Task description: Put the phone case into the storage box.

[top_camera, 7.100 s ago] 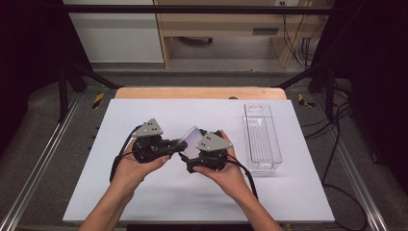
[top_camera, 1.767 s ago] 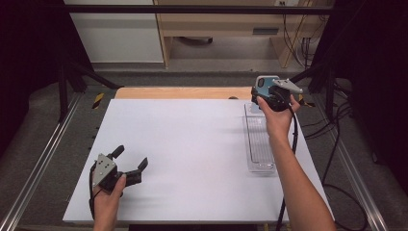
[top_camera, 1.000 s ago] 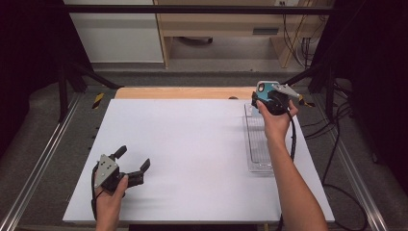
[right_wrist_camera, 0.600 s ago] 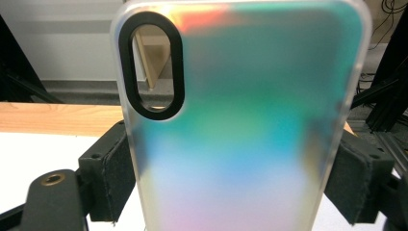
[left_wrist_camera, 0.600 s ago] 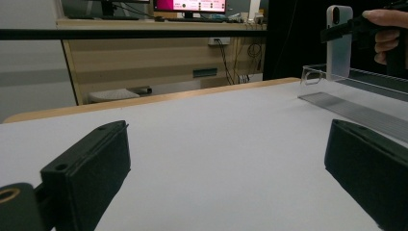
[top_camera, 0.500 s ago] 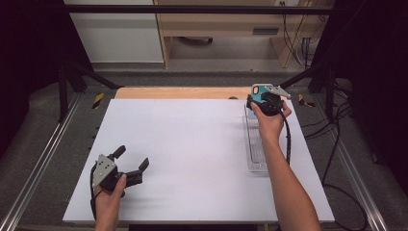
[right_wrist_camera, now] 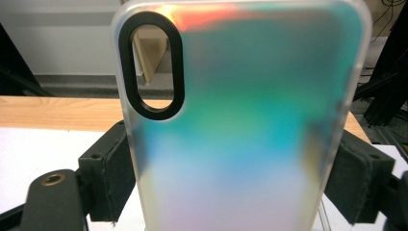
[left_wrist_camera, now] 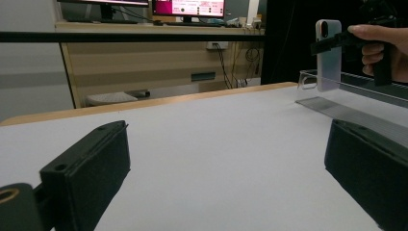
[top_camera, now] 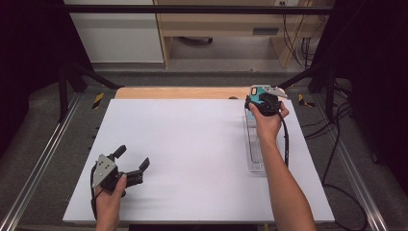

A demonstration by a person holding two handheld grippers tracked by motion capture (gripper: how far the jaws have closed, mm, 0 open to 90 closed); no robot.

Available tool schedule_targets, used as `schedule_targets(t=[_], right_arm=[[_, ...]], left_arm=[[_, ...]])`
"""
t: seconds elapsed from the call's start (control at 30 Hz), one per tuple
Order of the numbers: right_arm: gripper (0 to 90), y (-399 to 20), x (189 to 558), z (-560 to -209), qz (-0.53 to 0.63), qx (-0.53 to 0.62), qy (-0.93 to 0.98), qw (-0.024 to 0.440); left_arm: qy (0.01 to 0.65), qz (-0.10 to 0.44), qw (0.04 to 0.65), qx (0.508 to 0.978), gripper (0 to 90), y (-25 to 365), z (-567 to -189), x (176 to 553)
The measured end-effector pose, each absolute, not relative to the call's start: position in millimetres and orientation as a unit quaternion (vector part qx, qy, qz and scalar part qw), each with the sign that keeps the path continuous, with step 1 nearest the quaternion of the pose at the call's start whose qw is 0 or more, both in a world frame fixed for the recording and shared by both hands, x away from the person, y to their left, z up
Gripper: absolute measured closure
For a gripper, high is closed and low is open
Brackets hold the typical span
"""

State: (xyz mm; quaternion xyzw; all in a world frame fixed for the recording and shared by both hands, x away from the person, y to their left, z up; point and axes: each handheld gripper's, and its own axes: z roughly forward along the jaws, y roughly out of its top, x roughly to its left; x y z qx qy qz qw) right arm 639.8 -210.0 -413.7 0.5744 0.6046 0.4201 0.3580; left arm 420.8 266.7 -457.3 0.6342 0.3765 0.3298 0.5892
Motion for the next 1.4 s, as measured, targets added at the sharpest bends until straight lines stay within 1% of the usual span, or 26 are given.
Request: schedule_targets(t=[0.77, 1.2, 1.4], right_arm=[[17.5, -212, 643, -423, 0.423, 0.585, 0.598, 0.349], [17.5, -218, 642, -423, 0.423, 0.582, 0.599, 0.351], [17.5, -219, 637, -418, 0.423, 0.577, 0.598, 0.36]], left_arm=[[0.372, 0.331, 0.588, 0.637, 1.6, 262, -459, 422], [0.37, 0.334, 0.592, 0.633, 1.6, 262, -460, 420], [0.37, 0.337, 0.595, 0.628, 1.6, 264, -457, 418]])
